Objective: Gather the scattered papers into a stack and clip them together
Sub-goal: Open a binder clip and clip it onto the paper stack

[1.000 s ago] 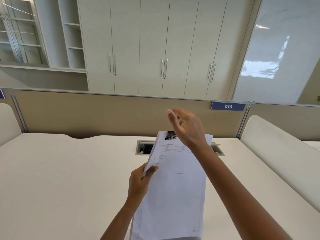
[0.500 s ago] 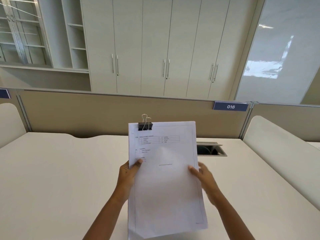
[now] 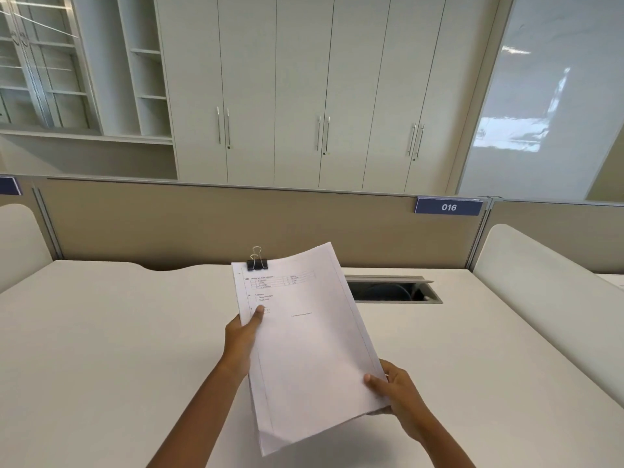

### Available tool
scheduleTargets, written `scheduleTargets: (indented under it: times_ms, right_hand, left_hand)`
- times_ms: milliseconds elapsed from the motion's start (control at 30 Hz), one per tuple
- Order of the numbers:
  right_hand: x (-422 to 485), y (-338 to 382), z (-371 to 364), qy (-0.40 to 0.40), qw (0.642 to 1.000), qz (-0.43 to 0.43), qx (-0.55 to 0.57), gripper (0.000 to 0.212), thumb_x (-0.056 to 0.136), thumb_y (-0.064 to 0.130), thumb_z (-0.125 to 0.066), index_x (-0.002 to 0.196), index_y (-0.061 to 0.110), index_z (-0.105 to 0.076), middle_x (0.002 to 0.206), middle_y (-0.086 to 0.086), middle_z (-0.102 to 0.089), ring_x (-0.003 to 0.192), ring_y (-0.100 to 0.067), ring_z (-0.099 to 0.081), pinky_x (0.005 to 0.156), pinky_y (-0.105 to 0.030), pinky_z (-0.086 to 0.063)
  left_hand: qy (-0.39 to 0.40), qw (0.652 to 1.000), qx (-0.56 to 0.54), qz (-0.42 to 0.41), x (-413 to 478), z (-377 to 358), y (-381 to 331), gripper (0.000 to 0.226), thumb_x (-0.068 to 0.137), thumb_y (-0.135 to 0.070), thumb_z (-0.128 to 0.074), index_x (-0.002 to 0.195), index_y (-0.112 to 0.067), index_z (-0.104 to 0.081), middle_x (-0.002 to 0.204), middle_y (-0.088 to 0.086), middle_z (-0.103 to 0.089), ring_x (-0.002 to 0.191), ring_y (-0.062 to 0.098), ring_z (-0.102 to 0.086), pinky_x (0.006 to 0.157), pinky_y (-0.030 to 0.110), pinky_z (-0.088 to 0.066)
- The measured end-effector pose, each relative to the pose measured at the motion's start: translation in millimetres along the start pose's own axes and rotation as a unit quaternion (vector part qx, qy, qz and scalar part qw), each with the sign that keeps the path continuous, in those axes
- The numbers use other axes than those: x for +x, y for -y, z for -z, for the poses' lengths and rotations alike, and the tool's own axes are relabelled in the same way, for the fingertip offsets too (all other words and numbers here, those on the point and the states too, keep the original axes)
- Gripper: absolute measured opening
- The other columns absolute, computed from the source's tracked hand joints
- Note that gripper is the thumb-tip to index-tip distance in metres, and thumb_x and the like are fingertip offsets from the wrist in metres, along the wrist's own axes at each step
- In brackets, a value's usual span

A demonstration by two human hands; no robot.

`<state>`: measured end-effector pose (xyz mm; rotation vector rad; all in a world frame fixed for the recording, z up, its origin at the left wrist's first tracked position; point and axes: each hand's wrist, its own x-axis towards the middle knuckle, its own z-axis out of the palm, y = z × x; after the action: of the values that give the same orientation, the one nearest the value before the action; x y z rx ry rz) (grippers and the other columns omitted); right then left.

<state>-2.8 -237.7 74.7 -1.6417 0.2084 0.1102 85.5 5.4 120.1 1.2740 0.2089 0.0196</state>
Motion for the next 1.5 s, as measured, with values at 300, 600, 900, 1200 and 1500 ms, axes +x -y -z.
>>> scheduleTargets:
  times_ms: [300,600,900,1200,1500]
  right_hand:
    - [24.8,19.4,-36.1,-0.085,0.994,-0.03,0.056,0.017,0.089,-0.001,-0.05,0.106,0.001,-0.055,0.096,-0.013,-0.059,0.077,-0.024,-0.058,0.042,-0.02,-0.053]
    - [83.0,33.3,-89.0,-0.147,0.987,-0.034,0.059,0.03,0.09,0.0,-0.05,0.119,-0.005,-0.052,0.114,-0.019,-0.055,0.097,-0.036,-0.055,0.059,-0.035,-0.06]
    - [135.1,36.3,-142.9,-0.112,0.99,-0.06,0.053,0.03,0.089,0.002,-0.051,0.119,-0.004,-0.052,0.119,-0.022,-0.057,0.1,-0.036,-0.058,0.069,-0.041,-0.058]
    - [178.3,29.5,-184.4,-0.082,0.991,-0.087,-0.064,0.034,0.091,0.012,-0.052,0.122,-0.001,-0.049,0.124,-0.021,-0.057,0.089,-0.026,-0.052,0.061,-0.027,-0.051]
    - [210.2,25.5,-206.1,-0.063,0.976,-0.079,-0.192,0.05,0.088,0.026,-0.058,0.128,-0.001,-0.042,0.133,-0.015,-0.051,0.122,-0.03,-0.049,0.098,-0.032,-0.041]
  left_hand:
    - [0.024,0.993,0.084,0.078,5.3,20.7,18.3,0.033,0.09,-0.007,-0.054,0.119,0.009,-0.055,0.106,0.02,-0.062,0.093,0.033,-0.058,0.075,0.037,-0.052]
    - [-0.009,0.985,0.142,0.094,25.7,49.9,10.3,0.031,0.091,-0.004,-0.051,0.121,0.004,-0.05,0.083,0.012,-0.058,0.058,0.022,-0.055,0.03,0.01,-0.037]
    - [-0.111,0.962,0.248,0.033,84.8,82.2,4.7,0.035,0.09,-0.001,-0.047,0.125,0.001,-0.048,0.123,0.021,-0.056,0.086,0.03,-0.051,0.035,0.02,-0.045]
    - [-0.164,0.932,0.321,0.021,128.7,110.9,11.6,0.032,0.089,-0.002,-0.046,0.121,0.002,-0.051,0.121,0.022,-0.059,0.078,0.036,-0.057,0.071,0.038,-0.054]
    - [-0.181,0.924,0.334,0.035,164.2,135.2,23.4,0.034,0.09,-0.006,-0.05,0.123,0.001,-0.052,0.125,0.021,-0.058,0.111,0.043,-0.054,0.096,0.047,-0.047]
